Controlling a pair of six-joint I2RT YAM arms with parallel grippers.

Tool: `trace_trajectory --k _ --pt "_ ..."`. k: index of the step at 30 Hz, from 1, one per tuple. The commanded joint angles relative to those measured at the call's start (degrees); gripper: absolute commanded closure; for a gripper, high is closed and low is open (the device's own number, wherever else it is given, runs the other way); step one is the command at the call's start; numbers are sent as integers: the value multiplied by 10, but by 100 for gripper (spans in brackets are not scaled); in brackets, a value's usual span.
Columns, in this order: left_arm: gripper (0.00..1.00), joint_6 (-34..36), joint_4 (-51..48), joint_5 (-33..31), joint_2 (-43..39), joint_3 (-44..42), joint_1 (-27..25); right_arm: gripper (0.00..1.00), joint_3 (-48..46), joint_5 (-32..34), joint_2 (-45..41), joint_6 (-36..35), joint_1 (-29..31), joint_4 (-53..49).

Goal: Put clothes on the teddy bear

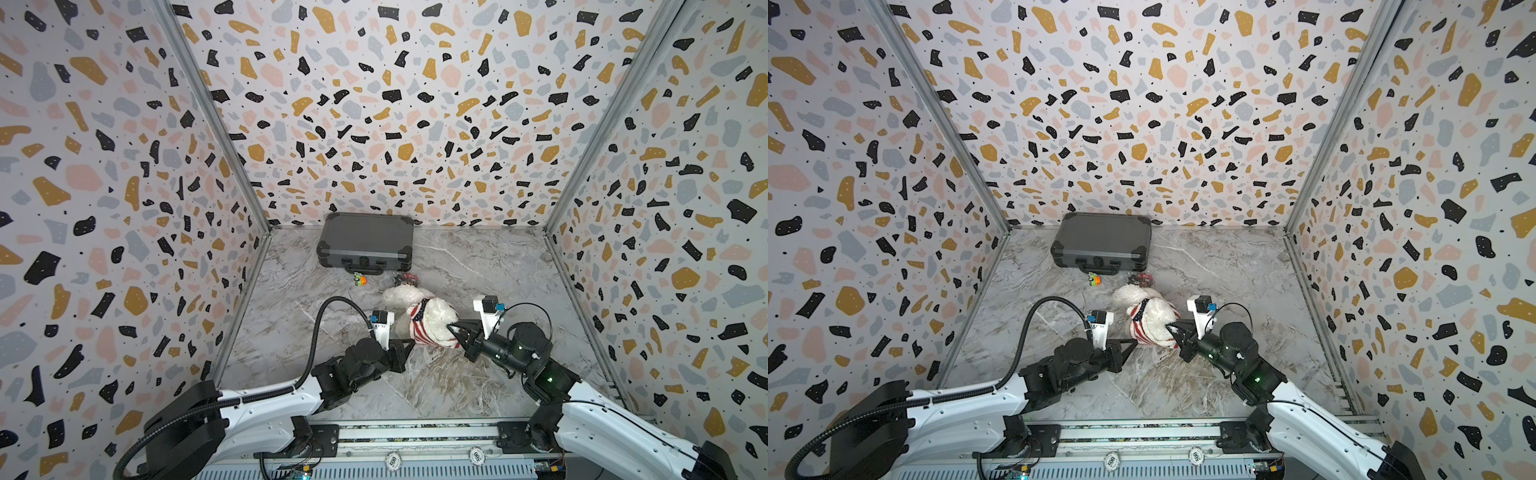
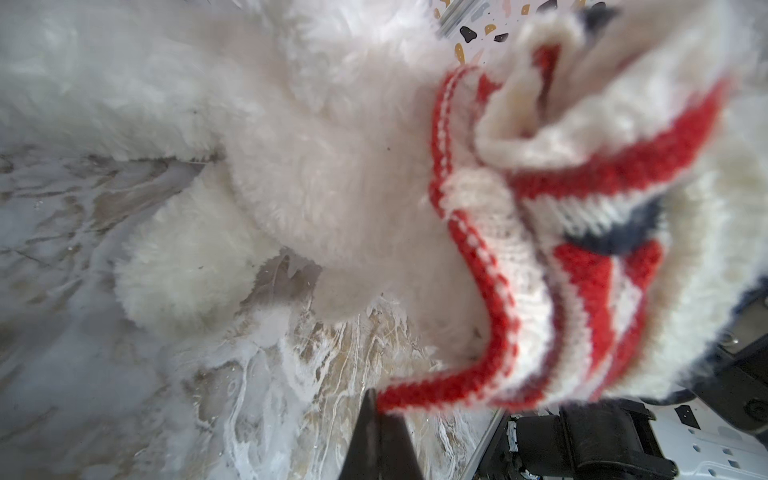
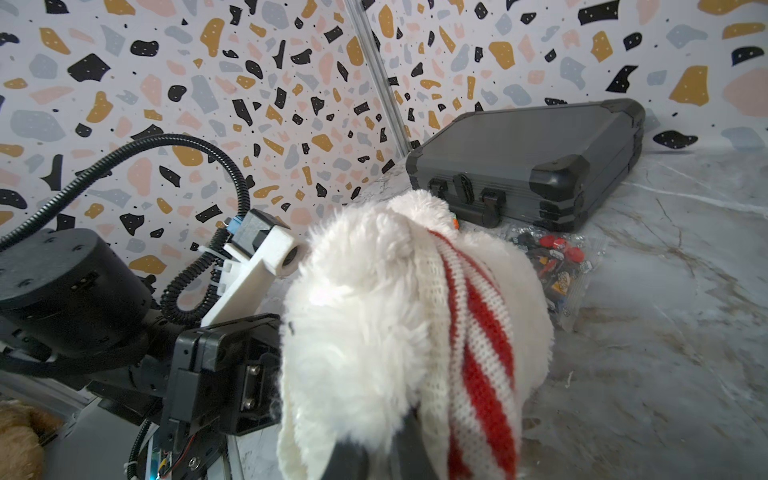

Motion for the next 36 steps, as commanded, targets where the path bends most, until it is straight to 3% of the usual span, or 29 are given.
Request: trace_trajectory --k 1,3,9,23,30,36 --pt "100 21 -16 -13 -5 -4 9 100 44 -25 -19 -38 -4 24" --pt "100 33 8 15 -18 -1 6 100 42 -28 -20 -59 -4 17" --pt "78 48 32 61 -85 -5 5 100 33 -34 -10 -121 -4 4" --pt "63 57 -88 -6 -217 6 8 100 -18 -102 -23 -186 -5 107" --pt "63 88 -156 -23 -209 61 7 100 -15 -107 -12 -190 -4 110" --pt "77 104 -140 -1 -166 93 8 100 -15 -101 -11 -196 2 99"
